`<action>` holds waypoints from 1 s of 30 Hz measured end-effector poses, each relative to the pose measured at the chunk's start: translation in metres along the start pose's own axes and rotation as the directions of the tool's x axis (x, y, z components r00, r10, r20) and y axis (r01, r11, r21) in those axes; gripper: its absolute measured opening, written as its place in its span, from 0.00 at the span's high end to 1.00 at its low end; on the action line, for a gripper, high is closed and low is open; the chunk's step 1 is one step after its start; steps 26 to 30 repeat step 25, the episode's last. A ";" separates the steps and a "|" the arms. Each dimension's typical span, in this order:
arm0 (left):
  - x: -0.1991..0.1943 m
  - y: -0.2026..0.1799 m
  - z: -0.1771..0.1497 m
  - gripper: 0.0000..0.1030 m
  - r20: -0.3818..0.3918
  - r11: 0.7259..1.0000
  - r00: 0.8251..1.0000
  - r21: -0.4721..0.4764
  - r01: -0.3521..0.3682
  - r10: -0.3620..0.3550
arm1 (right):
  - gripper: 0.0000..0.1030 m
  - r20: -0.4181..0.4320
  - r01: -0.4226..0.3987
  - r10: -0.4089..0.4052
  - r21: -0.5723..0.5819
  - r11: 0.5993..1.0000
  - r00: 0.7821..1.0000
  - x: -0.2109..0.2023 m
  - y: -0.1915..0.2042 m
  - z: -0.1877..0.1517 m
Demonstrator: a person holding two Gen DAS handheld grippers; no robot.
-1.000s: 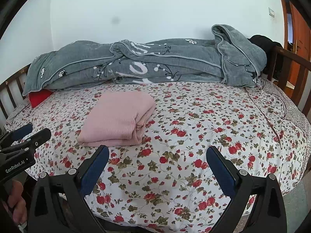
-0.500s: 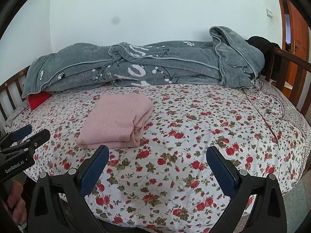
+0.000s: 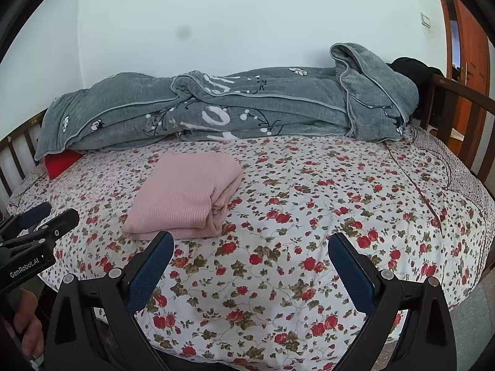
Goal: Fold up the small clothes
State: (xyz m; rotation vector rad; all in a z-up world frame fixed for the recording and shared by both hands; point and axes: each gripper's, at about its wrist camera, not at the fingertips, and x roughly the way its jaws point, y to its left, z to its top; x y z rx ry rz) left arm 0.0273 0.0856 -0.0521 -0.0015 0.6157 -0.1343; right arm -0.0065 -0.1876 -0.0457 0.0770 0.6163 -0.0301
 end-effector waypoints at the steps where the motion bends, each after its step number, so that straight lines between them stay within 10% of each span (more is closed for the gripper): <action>1: 0.000 0.000 0.000 0.24 0.000 1.000 1.000 0.000 0.000 0.000 | 0.04 0.000 0.000 0.000 0.000 1.000 1.000 0.000 0.000 0.000; 30: -0.005 -0.002 0.004 0.22 0.015 1.000 1.000 -0.006 -0.005 0.005 | 0.04 0.007 0.000 0.000 0.000 1.000 1.000 -0.003 0.003 0.000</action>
